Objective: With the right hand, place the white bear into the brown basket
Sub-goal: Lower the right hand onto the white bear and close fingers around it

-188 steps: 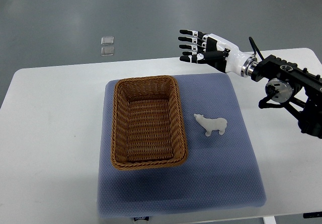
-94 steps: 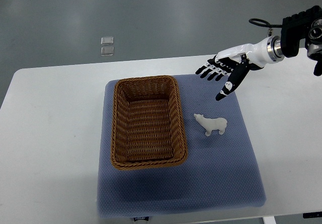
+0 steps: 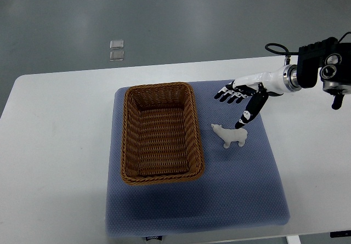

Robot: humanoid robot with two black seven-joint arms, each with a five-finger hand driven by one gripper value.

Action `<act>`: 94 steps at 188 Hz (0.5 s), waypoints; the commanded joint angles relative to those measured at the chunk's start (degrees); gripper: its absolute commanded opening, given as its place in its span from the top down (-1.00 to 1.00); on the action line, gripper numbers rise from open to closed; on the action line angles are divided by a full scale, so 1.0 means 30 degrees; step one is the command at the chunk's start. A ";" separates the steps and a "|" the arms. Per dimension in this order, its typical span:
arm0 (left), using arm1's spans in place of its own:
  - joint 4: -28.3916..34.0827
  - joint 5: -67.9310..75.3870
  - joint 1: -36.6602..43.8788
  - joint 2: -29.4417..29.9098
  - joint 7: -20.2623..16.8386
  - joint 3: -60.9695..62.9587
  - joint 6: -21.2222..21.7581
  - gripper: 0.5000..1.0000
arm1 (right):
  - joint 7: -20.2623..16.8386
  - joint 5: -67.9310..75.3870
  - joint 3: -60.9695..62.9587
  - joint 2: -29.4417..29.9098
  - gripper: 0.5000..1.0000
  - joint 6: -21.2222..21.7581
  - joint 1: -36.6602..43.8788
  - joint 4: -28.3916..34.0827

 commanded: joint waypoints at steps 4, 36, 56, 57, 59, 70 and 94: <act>0.0043 -0.0021 -0.0008 0.0000 0.0000 -0.0019 0.0030 -1.00 | 0.0263 -0.0430 0.0094 0.0270 -0.64 -0.0859 -0.0973 0.0001; 0.0043 -0.0021 0.0021 0.0000 0.0000 -0.0019 0.0030 -1.00 | 0.0497 -0.0869 0.0241 0.0416 -0.62 -0.1180 -0.1998 -0.0028; 0.0043 -0.0021 -0.0008 0.0000 0.0000 -0.0019 0.0030 -1.00 | 0.0790 -0.1426 0.0241 0.0504 -0.60 -0.1649 -0.2584 -0.0087; 0.0043 -0.0021 -0.0008 0.0000 0.0000 -0.0019 0.0030 -1.00 | 0.0790 -0.1426 0.0241 0.0504 -0.60 -0.1650 -0.2584 -0.0087; 0.0043 -0.0021 0.0021 0.0000 0.0000 -0.0019 0.0030 -1.00 | 0.0819 -0.1484 0.0270 0.0534 -0.60 -0.1708 -0.2643 -0.0116; 0.0043 -0.0021 -0.0008 0.0000 0.0000 -0.0019 0.0030 -1.00 | 0.0878 -0.1572 0.0270 0.0592 -0.56 -0.1942 -0.2965 -0.0116; 0.0043 -0.0021 0.0021 0.0000 0.0000 -0.0019 0.0030 -1.00 | 0.0995 -0.1719 0.0299 0.0621 -0.45 -0.2382 -0.3287 -0.0175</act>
